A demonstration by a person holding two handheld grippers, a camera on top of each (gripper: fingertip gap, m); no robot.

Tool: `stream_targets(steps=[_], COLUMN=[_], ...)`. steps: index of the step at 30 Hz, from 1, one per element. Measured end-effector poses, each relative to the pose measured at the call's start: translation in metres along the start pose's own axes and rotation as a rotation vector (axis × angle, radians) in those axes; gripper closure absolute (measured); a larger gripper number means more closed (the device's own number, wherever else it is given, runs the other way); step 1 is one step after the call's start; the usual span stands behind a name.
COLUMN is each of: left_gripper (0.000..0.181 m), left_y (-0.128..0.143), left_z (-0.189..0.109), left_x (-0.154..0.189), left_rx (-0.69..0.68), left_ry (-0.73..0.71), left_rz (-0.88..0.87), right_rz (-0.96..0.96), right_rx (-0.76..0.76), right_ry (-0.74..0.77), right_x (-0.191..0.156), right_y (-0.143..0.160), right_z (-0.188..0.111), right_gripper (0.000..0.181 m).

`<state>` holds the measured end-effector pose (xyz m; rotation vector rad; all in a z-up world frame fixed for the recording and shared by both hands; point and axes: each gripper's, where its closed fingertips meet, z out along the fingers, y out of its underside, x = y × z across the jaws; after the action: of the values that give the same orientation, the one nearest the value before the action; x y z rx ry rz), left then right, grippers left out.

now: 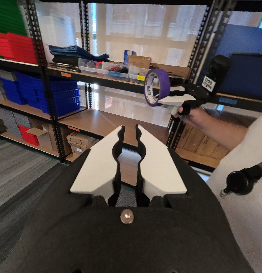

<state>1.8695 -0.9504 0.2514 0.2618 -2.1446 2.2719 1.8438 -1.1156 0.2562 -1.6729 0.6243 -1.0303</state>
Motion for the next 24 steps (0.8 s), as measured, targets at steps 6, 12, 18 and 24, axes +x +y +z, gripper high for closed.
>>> stream_targets(steps=[6, 12, 18, 24], left_gripper=[0.165, 0.163, 0.165, 0.164], left_y=[-0.024, -0.023, -0.033, -0.084], left_z=[0.052, 0.046, 0.022, 0.043], left_x=[-0.113, -0.234, -0.395, -0.559], left_rx=[0.019, 0.027, 0.011, 0.023], left_ry=[-0.074, -0.212, -0.299, -0.227], left_rz=[0.015, 0.001, 0.05, 0.039], right_rz=[-0.049, -0.116, -0.091, -0.119], right_rx=[0.056, 0.123, 0.156, 0.112], right_ry=[-0.163, -0.296, -0.295, -0.251], right_x=[0.108, 0.156, 0.211, 0.284], right_y=[-0.009, -0.005, 0.02, 0.021], right_z=[0.115, 0.251, 0.415, 0.542], right_gripper=[0.172, 0.172, 0.172, 0.173])
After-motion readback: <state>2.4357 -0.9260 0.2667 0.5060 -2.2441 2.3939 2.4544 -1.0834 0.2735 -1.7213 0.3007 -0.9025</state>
